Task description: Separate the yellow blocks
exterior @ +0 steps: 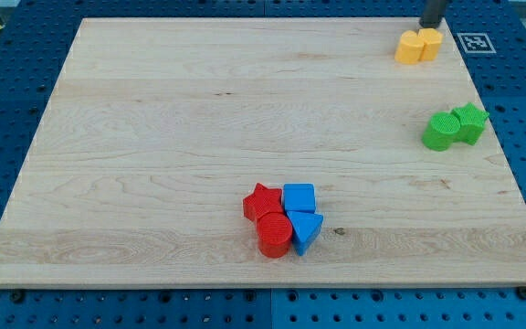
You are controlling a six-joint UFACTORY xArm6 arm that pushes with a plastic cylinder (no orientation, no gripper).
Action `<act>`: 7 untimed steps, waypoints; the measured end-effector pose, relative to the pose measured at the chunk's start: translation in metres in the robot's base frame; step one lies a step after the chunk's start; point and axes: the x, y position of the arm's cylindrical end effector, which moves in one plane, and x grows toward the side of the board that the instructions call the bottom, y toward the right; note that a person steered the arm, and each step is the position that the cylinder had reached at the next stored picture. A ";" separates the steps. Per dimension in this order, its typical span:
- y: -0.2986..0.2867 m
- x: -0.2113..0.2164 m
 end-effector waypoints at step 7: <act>-0.051 0.067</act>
